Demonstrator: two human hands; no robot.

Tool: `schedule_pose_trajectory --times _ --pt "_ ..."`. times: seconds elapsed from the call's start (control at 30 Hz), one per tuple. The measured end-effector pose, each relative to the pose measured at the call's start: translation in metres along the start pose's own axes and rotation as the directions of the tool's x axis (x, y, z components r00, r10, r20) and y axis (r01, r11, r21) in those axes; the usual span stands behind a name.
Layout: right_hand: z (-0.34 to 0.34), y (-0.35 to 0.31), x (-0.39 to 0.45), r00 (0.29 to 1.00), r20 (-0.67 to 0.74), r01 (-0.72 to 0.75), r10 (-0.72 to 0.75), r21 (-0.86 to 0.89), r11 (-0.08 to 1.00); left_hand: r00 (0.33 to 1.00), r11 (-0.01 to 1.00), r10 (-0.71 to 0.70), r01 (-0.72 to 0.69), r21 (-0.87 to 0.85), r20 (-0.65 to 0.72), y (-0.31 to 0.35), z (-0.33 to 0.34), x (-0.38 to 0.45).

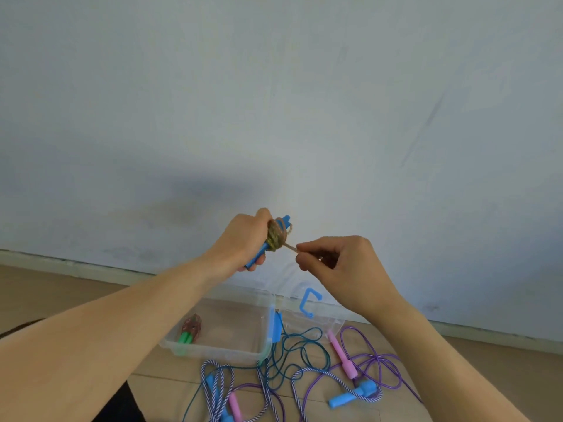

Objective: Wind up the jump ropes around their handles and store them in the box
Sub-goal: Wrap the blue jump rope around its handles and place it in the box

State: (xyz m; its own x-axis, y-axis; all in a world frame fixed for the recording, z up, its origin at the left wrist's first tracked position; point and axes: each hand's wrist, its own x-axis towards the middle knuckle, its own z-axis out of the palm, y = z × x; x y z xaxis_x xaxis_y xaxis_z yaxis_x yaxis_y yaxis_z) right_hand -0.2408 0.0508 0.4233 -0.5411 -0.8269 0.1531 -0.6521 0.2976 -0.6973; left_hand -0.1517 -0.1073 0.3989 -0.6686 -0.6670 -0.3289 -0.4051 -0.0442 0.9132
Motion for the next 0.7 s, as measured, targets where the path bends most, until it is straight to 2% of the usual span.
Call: schedule_pose_trajectory --times 0.1,0.17,0.27,0.33,0.43,0.5,0.57,0.6,0.67,0.7 --pt "0.001 -0.002 -0.002 0.969 -0.051 0.232 -0.240 -0.125 0.965 0.974 0.946 0.224 -0.208 0.250 -0.038 -0.007 0.006 -0.005" --pt "0.003 -0.002 -0.002 0.915 -0.027 0.385 -0.402 -0.236 0.892 0.954 0.868 0.298 -0.277 0.412 0.012 -0.009 0.007 -0.007" --pt "0.005 0.000 -0.003 0.877 0.033 0.470 -0.480 -0.271 0.840 0.951 0.802 0.222 -0.303 0.515 0.214 -0.009 0.005 -0.008" --pt "0.005 0.001 -0.004 0.868 0.032 0.488 -0.496 -0.250 0.837 0.922 0.789 0.128 -0.318 0.526 0.364 -0.010 -0.001 -0.008" --pt "0.004 -0.002 -0.005 0.876 0.015 0.473 -0.481 -0.212 0.855 0.834 0.826 0.013 -0.320 0.465 0.551 -0.009 -0.012 -0.008" --pt "0.001 -0.004 -0.004 0.894 -0.057 0.432 -0.444 -0.150 0.889 0.759 0.853 -0.032 -0.319 0.414 0.650 -0.004 -0.018 -0.012" --pt "-0.004 -0.006 -0.001 0.931 -0.151 0.340 -0.331 0.038 0.940 0.649 0.899 -0.026 -0.317 0.302 0.760 0.001 -0.019 -0.016" --pt "-0.007 -0.007 0.000 0.952 -0.163 0.285 -0.258 0.168 0.944 0.573 0.930 0.005 -0.304 0.207 0.819 0.001 -0.017 -0.017" --pt "-0.009 -0.009 0.002 0.981 -0.103 0.193 -0.165 0.426 0.884 0.429 0.971 0.109 -0.240 -0.003 0.897 -0.002 -0.011 -0.018" --pt "-0.009 -0.011 0.002 0.990 -0.055 0.141 -0.133 0.533 0.834 0.389 0.977 0.160 -0.196 -0.088 0.907 -0.003 -0.008 -0.019"
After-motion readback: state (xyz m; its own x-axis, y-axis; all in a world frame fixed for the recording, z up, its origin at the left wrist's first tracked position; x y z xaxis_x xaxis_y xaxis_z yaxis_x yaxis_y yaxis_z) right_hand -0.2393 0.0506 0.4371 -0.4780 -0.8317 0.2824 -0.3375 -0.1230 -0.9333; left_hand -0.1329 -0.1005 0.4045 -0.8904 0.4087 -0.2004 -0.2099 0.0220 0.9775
